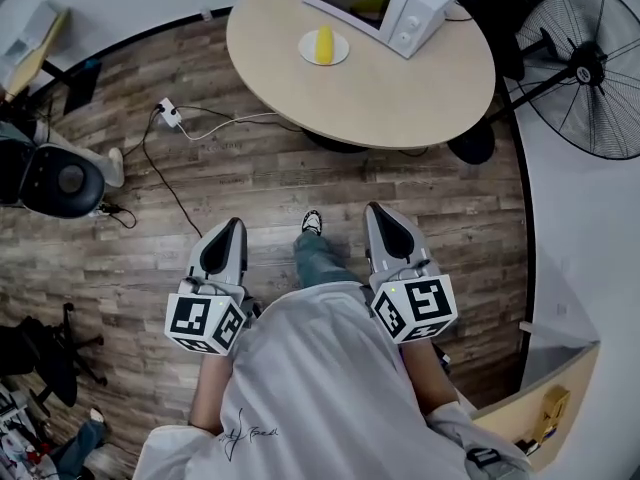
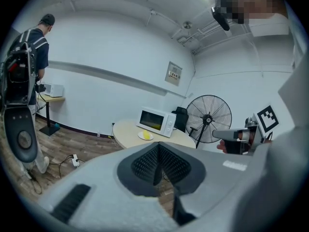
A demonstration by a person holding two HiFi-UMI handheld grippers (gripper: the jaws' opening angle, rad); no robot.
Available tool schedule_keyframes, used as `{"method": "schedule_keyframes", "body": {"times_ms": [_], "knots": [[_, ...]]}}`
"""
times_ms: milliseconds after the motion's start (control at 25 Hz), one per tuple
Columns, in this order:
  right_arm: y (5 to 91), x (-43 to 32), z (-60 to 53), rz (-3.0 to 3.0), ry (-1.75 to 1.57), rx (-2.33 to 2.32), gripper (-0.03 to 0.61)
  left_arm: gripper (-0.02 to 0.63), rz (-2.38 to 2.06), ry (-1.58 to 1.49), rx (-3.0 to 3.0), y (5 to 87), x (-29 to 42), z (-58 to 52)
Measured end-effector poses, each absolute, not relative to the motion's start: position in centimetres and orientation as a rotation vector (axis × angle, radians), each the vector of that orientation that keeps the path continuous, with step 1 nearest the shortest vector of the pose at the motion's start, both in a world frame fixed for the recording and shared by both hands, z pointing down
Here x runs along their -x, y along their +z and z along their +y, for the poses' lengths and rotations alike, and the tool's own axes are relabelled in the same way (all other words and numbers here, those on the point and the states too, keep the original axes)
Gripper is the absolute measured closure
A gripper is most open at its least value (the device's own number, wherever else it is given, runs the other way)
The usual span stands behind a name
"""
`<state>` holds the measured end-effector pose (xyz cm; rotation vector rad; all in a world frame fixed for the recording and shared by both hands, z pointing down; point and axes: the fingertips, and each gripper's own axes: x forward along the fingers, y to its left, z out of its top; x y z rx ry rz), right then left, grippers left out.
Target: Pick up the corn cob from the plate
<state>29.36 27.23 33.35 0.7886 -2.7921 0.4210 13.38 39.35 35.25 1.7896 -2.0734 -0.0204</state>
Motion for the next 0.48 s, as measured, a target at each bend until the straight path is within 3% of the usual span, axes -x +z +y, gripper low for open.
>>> {"method": "schedule_keyframes", "body": {"times_ms": [480], "knots": [[34.8, -21.4, 20.0, -2.761, 0.442, -0.626, 0.568, 0.615, -1.957, 0.018, -1.809, 36.5, -8.5, 30.4]]}}
